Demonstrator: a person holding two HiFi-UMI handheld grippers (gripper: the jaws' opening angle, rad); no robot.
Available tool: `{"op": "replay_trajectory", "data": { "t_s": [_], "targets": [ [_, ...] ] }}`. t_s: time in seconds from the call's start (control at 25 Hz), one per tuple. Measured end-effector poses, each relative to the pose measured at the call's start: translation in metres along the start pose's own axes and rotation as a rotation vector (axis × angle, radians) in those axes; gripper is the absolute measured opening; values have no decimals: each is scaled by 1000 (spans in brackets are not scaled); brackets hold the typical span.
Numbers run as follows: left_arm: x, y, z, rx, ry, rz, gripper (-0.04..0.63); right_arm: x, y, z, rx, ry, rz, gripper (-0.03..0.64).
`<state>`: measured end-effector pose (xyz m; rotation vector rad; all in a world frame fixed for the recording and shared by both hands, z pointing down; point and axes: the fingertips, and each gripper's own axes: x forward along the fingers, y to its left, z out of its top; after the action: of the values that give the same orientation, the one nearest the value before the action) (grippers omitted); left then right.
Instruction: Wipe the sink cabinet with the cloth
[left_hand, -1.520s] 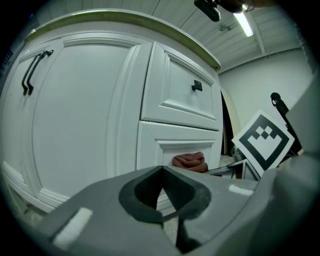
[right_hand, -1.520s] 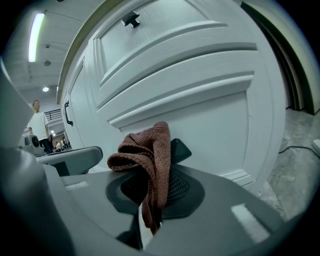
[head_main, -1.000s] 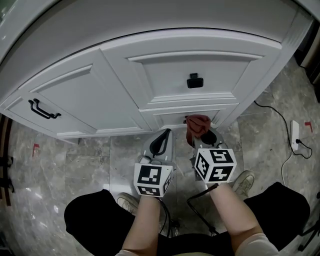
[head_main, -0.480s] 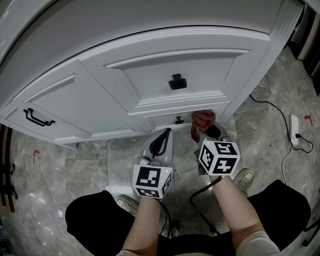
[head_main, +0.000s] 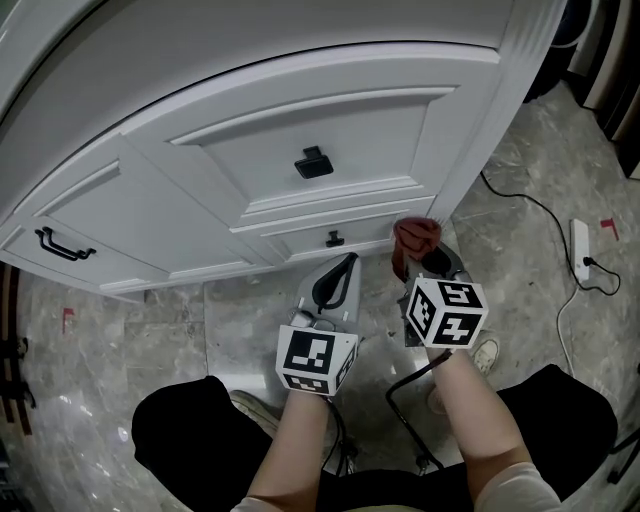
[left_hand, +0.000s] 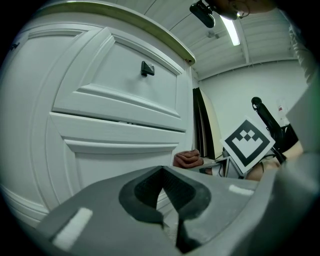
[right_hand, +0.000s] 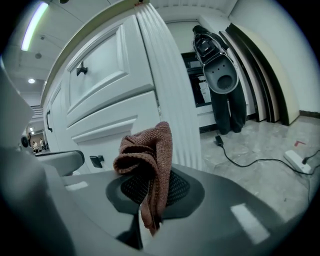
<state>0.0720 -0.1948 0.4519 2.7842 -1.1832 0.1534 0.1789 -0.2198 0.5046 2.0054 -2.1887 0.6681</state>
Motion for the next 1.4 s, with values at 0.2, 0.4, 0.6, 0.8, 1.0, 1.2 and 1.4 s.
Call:
{"op": "replay_trajectory", "data": {
  "t_s": [0.2,0.4,0.6,0.8,1.0,1.2,1.4],
  "targets": [
    [1,-7,-3,9,6,-14,0,-6,-9,-4,-2,6,-10,77],
    [-20,27,-9,8,13,52,0,10,46,-33,-50,49,93,78],
    [-56,77,-17,-24,24,155,0,27,121,-74,-98,119,218,78],
    [-87,113,-21,-33,24,228,0,44,177,-90,-118,143,301,78],
    [-109,137,-31,-37,40,270,0,62,213,-101,-112,155,347,78],
    [-122,152,-38,-38,44,289,0,80,227,-107,-83,162,351,78],
    [-120,156,-43,-56,43,288,0,82,220,-106,-95,155,346,78]
  ]
}}
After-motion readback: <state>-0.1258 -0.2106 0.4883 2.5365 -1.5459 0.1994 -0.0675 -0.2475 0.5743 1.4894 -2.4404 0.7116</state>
